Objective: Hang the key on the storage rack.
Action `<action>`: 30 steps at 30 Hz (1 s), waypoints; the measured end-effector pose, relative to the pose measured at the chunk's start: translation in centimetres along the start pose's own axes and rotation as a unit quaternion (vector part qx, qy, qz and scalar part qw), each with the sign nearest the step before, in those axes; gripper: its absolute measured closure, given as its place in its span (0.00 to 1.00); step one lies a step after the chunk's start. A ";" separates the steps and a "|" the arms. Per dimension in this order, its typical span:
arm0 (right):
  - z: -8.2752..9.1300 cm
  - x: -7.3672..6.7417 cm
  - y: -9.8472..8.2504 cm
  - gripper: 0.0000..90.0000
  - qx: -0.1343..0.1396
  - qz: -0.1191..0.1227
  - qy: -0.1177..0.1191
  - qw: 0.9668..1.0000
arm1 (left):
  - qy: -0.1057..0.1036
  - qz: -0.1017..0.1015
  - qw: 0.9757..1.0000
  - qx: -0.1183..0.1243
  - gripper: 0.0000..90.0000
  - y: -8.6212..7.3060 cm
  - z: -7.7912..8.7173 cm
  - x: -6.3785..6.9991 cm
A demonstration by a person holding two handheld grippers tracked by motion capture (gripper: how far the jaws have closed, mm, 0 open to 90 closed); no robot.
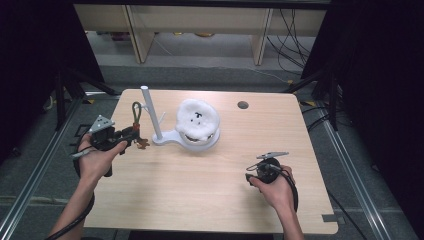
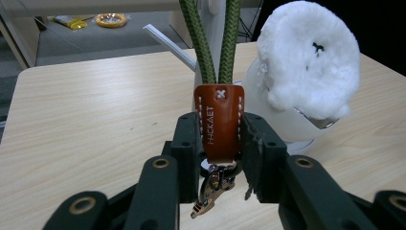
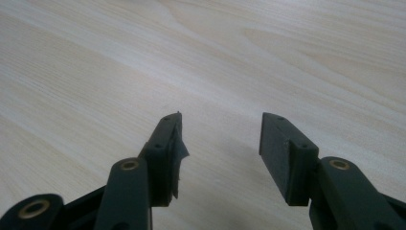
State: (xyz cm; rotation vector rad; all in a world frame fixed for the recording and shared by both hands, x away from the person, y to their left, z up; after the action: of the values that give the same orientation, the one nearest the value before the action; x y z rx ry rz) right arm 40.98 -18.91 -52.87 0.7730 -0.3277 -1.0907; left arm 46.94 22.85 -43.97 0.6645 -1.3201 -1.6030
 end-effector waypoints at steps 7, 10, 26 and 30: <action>0.2 -0.2 -0.1 0.57 -0.010 -0.014 0.007 1.000 | -0.001 0.006 1.000 -0.004 0.76 -0.3 -0.7 0.0; 0.2 -0.3 -0.1 0.57 -0.011 -0.014 0.008 1.000 | -0.002 0.009 1.000 -0.005 0.76 -0.4 -1.0 0.1; 0.3 -0.2 -0.1 0.56 -0.011 -0.014 0.009 1.000 | 0.004 0.004 1.000 -0.004 0.75 -1.1 -2.9 0.2; 0.2 -0.2 -0.1 0.56 -0.006 -0.017 0.006 1.000 | 0.005 0.004 1.000 -0.005 0.75 -1.2 -3.2 0.2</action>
State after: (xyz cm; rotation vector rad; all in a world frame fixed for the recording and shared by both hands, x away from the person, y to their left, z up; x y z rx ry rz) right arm 40.72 -18.85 -52.81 0.7759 -0.2985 -1.1183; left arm 49.20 21.26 -46.00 0.6588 -1.3052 -1.5972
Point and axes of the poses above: each handheld gripper's, and its own axes: z roughly backward along the jaws, y roughly out of its top, x roughly to its right, the point moved 7 cm from there along -z, roughly forward along the jaws, and after that the axes turned 9 degrees about x, right-handed, at the moved point
